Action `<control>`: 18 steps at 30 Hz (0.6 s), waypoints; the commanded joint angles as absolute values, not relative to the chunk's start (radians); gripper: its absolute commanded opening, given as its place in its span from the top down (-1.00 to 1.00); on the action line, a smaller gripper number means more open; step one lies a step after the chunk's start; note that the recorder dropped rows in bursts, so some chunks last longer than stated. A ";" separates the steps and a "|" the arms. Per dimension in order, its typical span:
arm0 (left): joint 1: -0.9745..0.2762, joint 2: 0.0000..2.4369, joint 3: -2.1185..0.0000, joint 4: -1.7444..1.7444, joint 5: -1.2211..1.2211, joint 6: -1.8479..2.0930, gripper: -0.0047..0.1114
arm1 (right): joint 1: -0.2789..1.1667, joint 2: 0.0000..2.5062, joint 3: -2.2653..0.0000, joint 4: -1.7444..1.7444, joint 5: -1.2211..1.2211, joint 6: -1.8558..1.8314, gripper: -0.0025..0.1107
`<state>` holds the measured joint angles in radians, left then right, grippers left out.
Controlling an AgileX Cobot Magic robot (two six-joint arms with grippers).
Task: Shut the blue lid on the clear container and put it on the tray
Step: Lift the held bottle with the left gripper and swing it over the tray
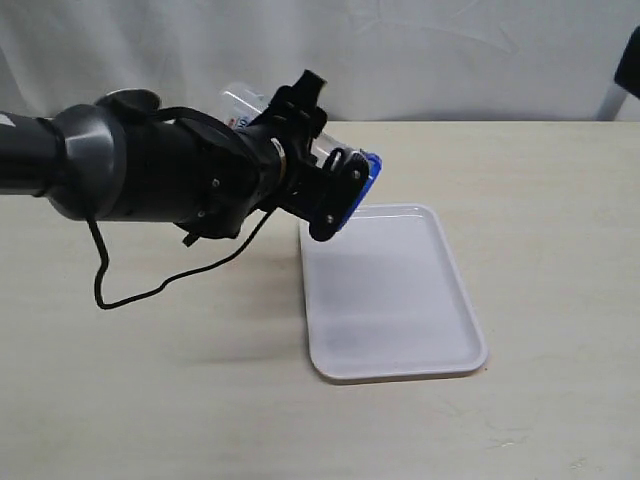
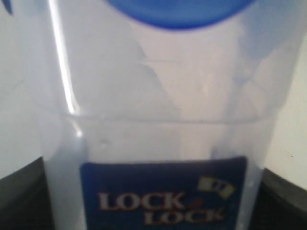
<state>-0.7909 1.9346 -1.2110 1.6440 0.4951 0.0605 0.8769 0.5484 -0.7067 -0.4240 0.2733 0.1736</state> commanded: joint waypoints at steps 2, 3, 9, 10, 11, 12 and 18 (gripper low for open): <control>-0.849 2.001 -1.218 1.744 0.516 0.064 0.92 | 0.874 0.544 -0.702 -0.416 0.259 0.180 0.88; -0.853 2.012 -1.220 1.744 0.519 0.082 0.92 | 0.874 0.544 -0.702 -0.413 0.259 0.180 0.88; -0.863 2.058 -1.231 1.744 0.541 0.190 0.92 | 0.874 0.544 -0.702 -0.401 0.259 0.180 0.88; -0.863 2.063 -1.231 1.744 0.541 0.190 0.92 | 0.874 0.544 -0.702 -0.400 0.259 0.180 0.88; -0.863 2.063 -1.231 1.744 0.541 0.190 0.92 | 0.874 0.544 -0.702 -0.400 0.259 0.180 0.88; -0.863 2.063 -1.231 1.744 0.541 0.190 0.92 | 0.874 0.544 -0.702 -0.400 0.259 0.180 0.88; -0.863 2.063 -1.231 1.744 0.508 0.183 0.92 | 0.874 0.544 -0.702 -0.397 0.259 0.180 0.88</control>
<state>-0.8609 2.0676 -1.2229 1.7372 0.5202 0.1884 0.8769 0.5484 -0.7067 -0.4053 0.2698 0.1736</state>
